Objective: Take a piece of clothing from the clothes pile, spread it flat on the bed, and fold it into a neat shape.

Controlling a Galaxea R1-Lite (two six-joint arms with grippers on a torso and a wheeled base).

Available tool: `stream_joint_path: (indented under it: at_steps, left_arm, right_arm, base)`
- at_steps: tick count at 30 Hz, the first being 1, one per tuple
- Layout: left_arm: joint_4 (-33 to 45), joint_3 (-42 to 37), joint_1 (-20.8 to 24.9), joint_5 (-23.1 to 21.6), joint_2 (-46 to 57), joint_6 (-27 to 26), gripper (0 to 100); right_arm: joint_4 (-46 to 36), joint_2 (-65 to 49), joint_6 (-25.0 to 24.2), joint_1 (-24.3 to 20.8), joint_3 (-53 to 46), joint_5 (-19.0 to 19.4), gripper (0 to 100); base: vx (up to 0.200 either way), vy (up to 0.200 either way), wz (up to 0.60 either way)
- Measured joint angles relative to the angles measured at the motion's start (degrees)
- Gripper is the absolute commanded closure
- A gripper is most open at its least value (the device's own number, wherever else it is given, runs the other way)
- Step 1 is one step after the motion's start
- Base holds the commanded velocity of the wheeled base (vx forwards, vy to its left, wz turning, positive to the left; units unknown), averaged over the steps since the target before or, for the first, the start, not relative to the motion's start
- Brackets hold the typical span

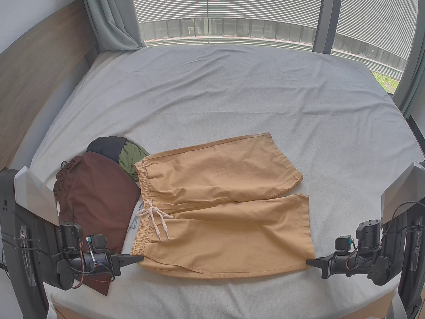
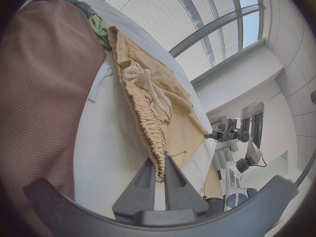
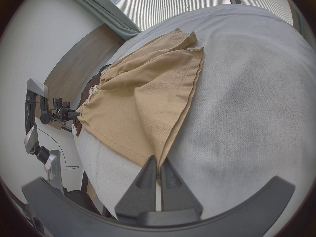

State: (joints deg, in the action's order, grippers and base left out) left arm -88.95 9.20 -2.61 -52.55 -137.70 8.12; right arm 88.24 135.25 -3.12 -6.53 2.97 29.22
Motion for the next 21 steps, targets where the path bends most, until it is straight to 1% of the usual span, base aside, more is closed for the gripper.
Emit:
stream_joint_path:
  at_steps: [4,15,16,20,21]
  left_arm:
    - [0.02,-0.98,-0.44,-0.10,0.00,-1.52,100]
    - [0.05,-2.35,-0.26,-0.02,-1.35,-4.21,100]
    - [0.02,-2.18,-0.23,-0.02,-1.52,-4.24,100]
    - [0.05,-1.72,-0.17,0.00,-1.93,-4.27,100]
    - [0.02,-1.63,-0.17,0.00,-2.01,-4.27,0]
  right_arm:
    - [0.01,0.02,0.99,0.72,-1.08,0.15,100]
    - [0.00,0.09,0.96,0.89,-1.83,0.26,100]
    - [0.00,0.09,0.94,0.89,-1.83,0.28,0]
    - [-0.02,0.09,0.88,0.83,-1.40,0.33,0]
    - [-0.02,0.09,0.85,0.78,-1.16,0.39,0]
  base:
    - [0.000,0.000,0.00]
    - [0.000,0.000,0.00]
    - [0.000,0.000,0.00]
    - [0.000,0.000,0.00]
    - [0.000,0.000,0.00]
